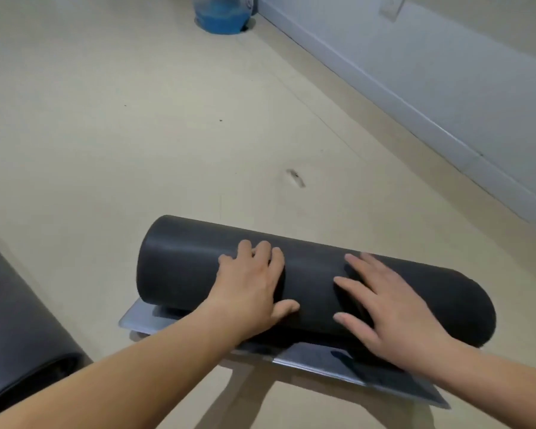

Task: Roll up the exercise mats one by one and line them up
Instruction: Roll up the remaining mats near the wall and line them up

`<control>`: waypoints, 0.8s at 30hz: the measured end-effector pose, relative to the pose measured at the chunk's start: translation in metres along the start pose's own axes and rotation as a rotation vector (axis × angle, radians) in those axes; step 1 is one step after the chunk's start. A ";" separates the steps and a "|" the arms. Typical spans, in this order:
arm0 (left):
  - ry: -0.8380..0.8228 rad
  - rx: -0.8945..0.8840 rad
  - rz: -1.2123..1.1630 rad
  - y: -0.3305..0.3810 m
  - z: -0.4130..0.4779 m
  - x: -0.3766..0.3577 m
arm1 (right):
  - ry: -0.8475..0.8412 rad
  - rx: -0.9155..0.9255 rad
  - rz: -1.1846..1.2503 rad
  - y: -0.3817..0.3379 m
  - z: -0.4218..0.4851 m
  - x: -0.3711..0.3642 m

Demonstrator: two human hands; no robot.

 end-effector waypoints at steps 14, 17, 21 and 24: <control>0.283 -0.641 0.001 0.147 -0.056 -0.053 | 0.276 -1.039 0.908 0.134 -0.160 -0.049; -0.071 -0.718 0.072 0.178 -0.063 -0.106 | 0.312 -1.117 0.943 0.131 -0.165 -0.057; -0.351 -0.659 0.196 0.187 -0.060 -0.133 | 0.281 -1.170 0.933 0.118 -0.169 -0.070; -0.382 -0.664 0.235 0.195 -0.060 -0.133 | 0.262 -1.199 0.916 0.110 -0.175 -0.081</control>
Point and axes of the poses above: each hand's wrist, its own z-axis towards the middle knuckle, its own x-axis out of the back of the hand, y = z × x, the point moved 6 cm from there along z, towards the middle knuckle, and after that the axes turned 3 degrees about z, right-handed, at the moved point
